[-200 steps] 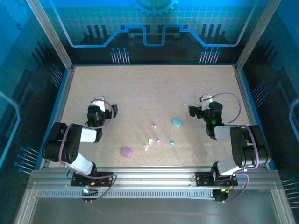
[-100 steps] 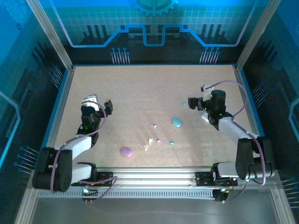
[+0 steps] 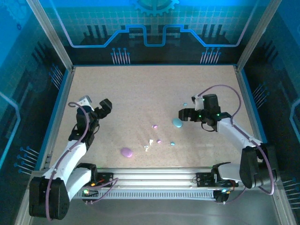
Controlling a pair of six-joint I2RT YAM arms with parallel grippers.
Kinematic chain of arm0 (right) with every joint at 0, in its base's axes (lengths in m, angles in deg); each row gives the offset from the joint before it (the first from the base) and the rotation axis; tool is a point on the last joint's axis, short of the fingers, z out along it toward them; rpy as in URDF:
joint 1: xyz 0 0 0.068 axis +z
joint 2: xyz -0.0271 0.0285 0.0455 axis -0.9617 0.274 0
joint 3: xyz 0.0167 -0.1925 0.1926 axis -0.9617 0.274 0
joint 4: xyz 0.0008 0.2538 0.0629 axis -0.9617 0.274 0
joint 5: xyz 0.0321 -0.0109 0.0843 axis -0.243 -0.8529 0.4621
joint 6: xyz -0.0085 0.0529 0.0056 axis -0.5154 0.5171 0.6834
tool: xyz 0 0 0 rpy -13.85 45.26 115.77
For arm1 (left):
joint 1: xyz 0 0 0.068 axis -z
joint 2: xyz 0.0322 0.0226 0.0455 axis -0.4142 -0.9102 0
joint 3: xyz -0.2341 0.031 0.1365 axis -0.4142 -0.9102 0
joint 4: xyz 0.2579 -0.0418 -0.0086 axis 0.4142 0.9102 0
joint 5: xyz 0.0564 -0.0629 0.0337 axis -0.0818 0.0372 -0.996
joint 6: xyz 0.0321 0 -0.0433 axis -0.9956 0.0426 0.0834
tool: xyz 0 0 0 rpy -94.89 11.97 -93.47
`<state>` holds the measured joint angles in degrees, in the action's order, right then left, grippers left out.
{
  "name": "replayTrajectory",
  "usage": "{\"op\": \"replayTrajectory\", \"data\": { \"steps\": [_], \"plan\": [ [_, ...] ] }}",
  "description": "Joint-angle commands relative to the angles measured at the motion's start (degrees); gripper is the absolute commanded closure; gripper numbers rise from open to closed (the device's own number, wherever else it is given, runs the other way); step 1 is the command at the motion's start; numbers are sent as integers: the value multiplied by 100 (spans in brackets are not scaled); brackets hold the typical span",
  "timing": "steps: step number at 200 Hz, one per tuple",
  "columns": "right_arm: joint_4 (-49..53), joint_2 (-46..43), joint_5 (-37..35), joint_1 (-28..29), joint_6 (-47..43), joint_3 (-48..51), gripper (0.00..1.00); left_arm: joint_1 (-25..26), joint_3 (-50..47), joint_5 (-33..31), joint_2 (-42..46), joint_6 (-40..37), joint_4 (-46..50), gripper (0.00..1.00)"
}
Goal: Insert wireless bluetooth earbuds into charging case
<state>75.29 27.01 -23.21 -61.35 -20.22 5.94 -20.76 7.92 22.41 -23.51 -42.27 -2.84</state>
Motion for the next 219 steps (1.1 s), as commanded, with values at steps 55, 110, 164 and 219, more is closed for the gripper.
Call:
{"op": "replayTrajectory", "data": {
  "steps": [55, 110, 164, 219],
  "plan": [
    [956, 1247, -480, 558, -522, -846, 21, 1610, -81, 648, -284, 363, -356, 1],
    [1208, 1899, -654, 761, -776, -1353, 25, 1890, -76, 783, -205, 293, -304, 2],
    [1528, 2359, -705, 940, -1061, -1674, 29, 1912, -28, 814, -141, 251, -251, 2],
    [1854, 2475, -1156, 1255, -1214, -1820, 36, 1922, 3, 844, -142, 260, -235, 2]
  ]
}}
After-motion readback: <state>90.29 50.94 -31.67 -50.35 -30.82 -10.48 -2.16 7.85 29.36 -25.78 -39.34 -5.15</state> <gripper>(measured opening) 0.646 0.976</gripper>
